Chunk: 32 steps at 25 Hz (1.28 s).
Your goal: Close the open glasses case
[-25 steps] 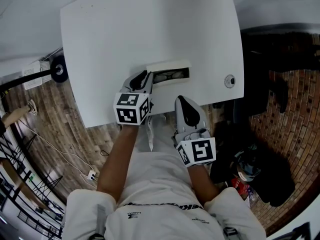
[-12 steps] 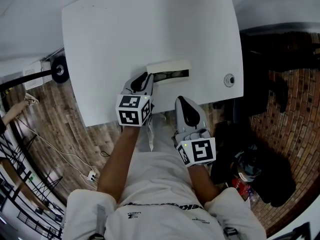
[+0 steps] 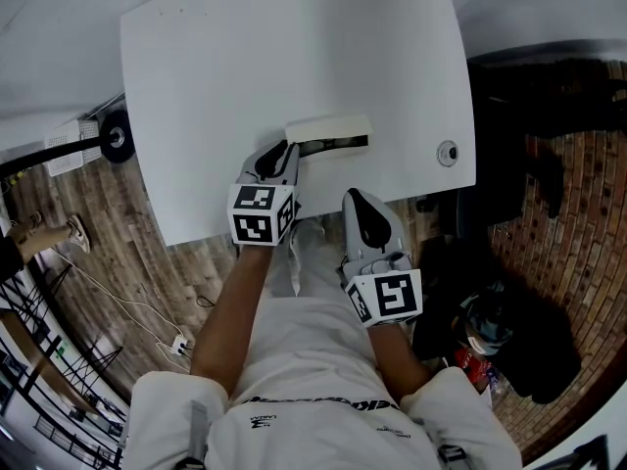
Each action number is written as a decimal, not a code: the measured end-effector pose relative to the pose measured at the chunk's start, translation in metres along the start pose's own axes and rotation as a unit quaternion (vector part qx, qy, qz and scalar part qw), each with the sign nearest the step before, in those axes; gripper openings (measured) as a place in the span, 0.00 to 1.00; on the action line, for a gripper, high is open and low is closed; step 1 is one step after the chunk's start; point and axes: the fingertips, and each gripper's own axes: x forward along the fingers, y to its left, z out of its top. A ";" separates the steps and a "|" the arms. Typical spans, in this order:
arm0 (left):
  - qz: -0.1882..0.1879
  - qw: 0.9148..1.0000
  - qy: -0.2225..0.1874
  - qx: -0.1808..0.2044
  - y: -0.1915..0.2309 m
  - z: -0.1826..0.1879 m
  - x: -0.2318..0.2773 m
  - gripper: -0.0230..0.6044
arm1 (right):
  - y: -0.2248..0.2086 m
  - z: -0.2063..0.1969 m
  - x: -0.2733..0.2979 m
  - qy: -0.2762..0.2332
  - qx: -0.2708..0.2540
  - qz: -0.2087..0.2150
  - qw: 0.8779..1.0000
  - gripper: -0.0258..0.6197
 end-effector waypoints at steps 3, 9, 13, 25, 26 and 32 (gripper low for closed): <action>0.001 1.000 0.000 0.002 -0.002 -0.001 -0.001 0.13 | -0.001 -0.001 -0.003 0.000 0.003 0.000 1.000 0.04; 0.003 1.000 0.001 0.004 -0.002 -0.004 -0.002 0.13 | -0.001 -0.003 -0.005 0.001 0.005 -0.003 1.000 0.04; 0.003 1.000 0.000 0.005 -0.005 -0.004 -0.003 0.13 | -0.004 -0.002 -0.009 -0.001 0.007 -0.003 1.000 0.04; 0.000 1.000 0.003 -0.003 -0.006 -0.010 -0.003 0.13 | -0.004 -0.002 -0.011 -0.001 0.000 -0.003 1.000 0.04; -0.001 1.000 0.003 -0.004 -0.006 -0.010 -0.003 0.13 | -0.004 -0.002 -0.011 -0.001 0.000 -0.003 1.000 0.04; 0.001 1.000 0.006 -0.002 -0.006 -0.015 -0.004 0.13 | -0.004 -0.002 -0.013 -0.001 -0.002 -0.003 1.000 0.04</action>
